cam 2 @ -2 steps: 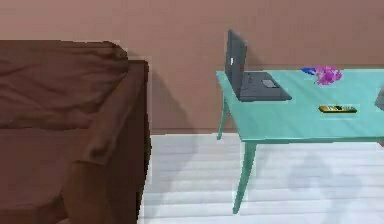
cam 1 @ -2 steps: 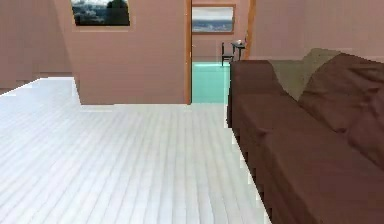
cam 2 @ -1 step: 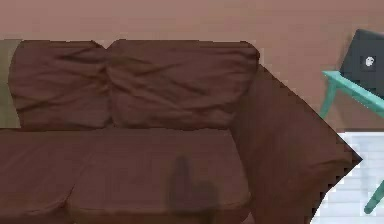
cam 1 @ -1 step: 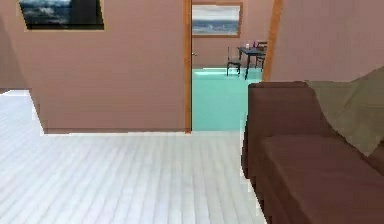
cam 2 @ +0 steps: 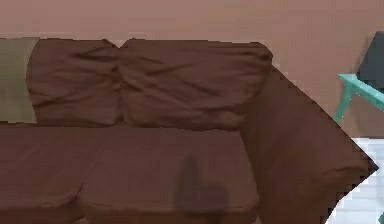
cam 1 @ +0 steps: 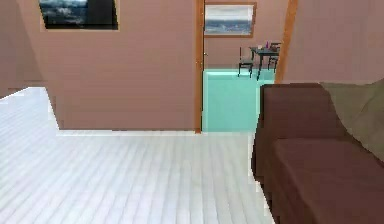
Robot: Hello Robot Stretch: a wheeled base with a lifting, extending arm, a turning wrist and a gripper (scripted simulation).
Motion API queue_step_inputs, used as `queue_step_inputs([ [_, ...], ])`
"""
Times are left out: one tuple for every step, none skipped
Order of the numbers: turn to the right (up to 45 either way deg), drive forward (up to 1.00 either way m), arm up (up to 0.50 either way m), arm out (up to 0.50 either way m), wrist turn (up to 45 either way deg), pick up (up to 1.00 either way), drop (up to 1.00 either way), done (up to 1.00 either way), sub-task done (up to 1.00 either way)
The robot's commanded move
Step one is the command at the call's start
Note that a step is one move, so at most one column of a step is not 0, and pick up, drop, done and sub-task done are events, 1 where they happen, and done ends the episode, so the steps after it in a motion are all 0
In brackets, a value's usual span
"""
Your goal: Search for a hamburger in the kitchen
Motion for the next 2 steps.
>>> queue_step_inputs([
  [0.0, 1.0, 0.0, 0.0, 0.0, 0.0, 0.0, 0.0, 0.0],
  [0.0, 0.75, 0.0, 0.0, 0.0, 0.0, 0.0, 0.0, 0.0],
])
